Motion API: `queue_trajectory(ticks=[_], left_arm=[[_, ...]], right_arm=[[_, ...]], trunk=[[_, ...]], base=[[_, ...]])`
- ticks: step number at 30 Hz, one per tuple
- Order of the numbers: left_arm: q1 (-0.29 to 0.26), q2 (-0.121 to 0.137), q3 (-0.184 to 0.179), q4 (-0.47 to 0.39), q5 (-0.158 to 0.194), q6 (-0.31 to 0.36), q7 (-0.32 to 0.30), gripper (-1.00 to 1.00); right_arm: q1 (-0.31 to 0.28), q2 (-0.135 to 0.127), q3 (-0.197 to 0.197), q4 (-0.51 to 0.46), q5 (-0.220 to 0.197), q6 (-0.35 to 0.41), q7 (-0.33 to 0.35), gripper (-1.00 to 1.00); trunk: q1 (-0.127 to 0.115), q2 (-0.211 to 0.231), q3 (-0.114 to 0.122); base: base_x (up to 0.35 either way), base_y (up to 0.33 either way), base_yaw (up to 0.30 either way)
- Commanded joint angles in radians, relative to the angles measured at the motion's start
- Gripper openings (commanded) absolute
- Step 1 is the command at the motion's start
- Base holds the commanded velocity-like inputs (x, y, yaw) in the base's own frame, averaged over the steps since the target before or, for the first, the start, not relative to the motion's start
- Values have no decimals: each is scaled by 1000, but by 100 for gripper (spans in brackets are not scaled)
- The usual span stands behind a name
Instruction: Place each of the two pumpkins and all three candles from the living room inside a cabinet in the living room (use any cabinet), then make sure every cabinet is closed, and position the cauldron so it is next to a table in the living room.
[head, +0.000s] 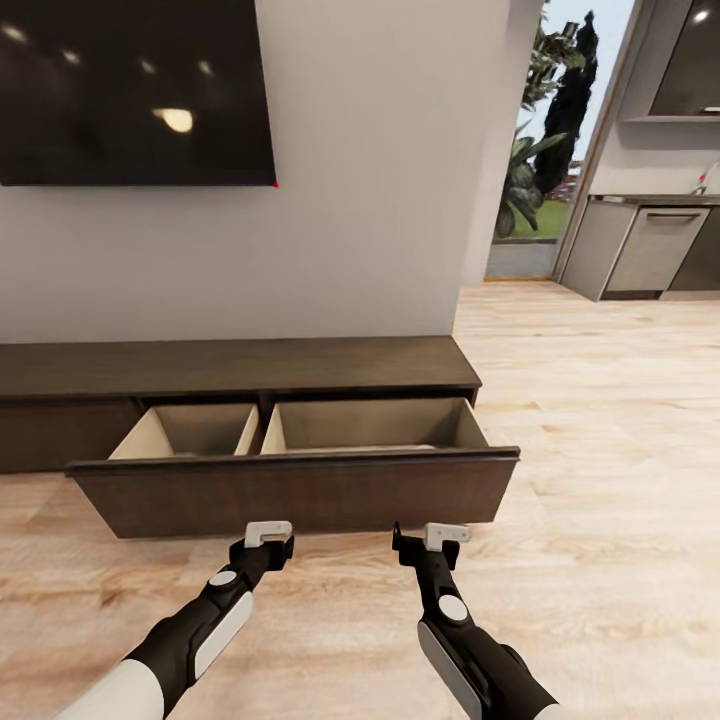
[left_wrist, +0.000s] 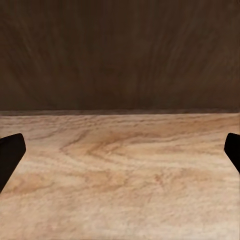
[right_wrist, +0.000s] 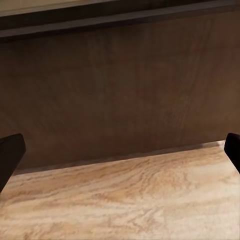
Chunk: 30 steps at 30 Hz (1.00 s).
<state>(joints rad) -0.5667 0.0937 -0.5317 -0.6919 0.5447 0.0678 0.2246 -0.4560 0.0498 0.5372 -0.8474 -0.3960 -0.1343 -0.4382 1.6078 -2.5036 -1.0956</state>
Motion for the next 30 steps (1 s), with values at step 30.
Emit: queue_trajectory(ticks=[30], left_arm=[[-1, 1, -1, -5, 8, -10, 15, 100]], right_arm=[[-1, 1, 3, 31, -15, 2, -4, 100]], trunk=[[3, -2, -28]], base=[[79, 0, 0]])
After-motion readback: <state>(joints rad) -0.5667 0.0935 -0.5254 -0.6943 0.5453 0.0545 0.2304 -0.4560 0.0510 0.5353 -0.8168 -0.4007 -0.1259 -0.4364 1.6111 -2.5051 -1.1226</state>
